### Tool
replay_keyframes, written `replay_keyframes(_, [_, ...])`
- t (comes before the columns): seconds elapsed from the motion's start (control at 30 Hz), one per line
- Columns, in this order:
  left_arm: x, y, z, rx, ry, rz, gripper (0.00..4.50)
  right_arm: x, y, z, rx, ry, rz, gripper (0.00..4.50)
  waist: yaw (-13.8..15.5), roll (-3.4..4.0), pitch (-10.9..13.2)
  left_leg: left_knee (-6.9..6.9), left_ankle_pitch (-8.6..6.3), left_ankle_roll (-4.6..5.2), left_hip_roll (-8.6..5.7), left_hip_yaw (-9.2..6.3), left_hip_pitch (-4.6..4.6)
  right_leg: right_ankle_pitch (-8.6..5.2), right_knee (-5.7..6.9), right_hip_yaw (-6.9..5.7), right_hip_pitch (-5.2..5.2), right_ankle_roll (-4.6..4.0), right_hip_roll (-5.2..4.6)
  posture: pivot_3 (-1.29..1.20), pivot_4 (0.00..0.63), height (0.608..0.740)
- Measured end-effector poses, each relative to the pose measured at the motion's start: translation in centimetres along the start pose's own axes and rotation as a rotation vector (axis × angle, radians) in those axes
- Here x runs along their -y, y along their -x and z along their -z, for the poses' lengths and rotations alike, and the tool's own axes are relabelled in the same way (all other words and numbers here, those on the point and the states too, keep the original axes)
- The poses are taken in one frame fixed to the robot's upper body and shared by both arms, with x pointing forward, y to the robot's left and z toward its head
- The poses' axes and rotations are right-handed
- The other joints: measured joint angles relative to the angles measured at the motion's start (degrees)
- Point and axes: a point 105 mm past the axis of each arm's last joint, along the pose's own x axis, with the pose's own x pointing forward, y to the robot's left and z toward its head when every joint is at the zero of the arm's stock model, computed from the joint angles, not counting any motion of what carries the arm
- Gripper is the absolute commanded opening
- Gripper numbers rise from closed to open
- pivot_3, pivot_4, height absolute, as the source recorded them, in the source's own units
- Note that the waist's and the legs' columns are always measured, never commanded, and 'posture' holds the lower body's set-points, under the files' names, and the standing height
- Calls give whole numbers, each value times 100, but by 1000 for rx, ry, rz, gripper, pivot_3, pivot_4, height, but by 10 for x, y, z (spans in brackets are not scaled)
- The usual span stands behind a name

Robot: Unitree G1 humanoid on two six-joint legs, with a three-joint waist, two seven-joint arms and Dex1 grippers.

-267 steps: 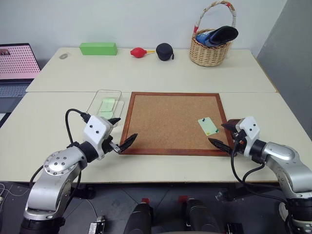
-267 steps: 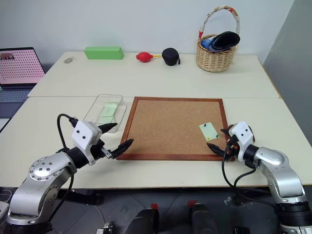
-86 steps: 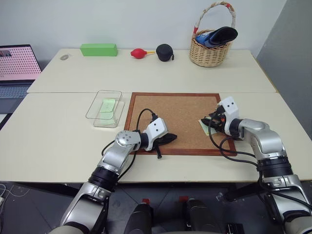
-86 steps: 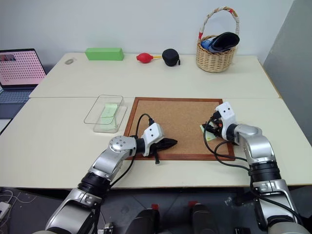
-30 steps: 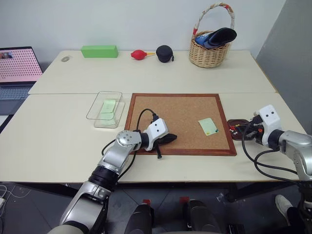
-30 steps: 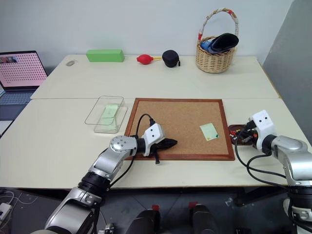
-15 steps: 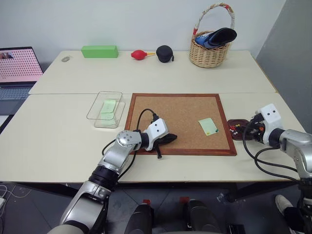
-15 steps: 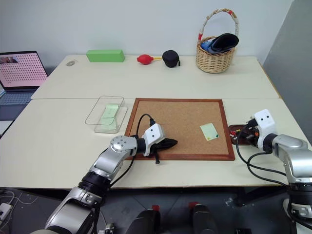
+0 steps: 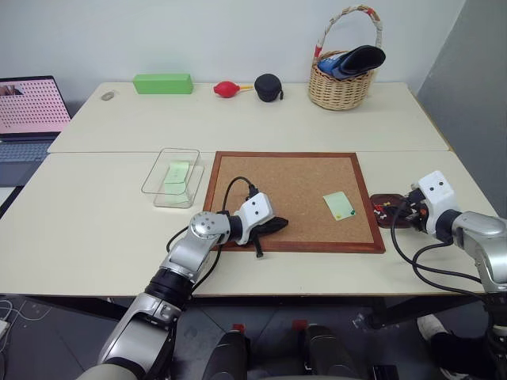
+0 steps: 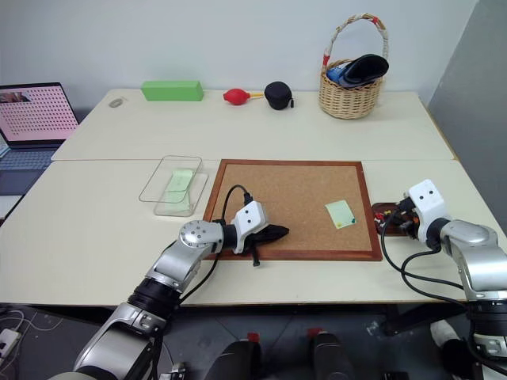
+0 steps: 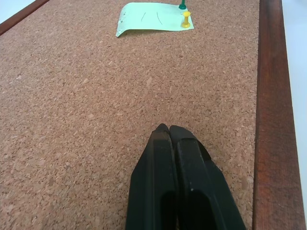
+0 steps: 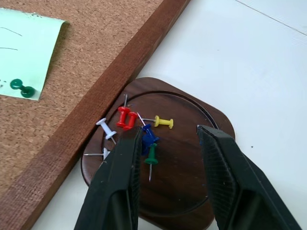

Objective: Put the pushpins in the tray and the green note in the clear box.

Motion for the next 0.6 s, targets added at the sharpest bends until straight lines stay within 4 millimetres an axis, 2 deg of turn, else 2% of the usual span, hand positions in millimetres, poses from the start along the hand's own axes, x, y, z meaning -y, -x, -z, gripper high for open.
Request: replay_keyframes(0.6, [0, 0, 0, 0, -2, 0, 0, -5, -8, 7, -25, 50, 6, 1892, 1, 1, -1, 0, 0, 0, 0, -1, 0, 0, -1, 0, 0, 0, 0, 0, 150, 740])
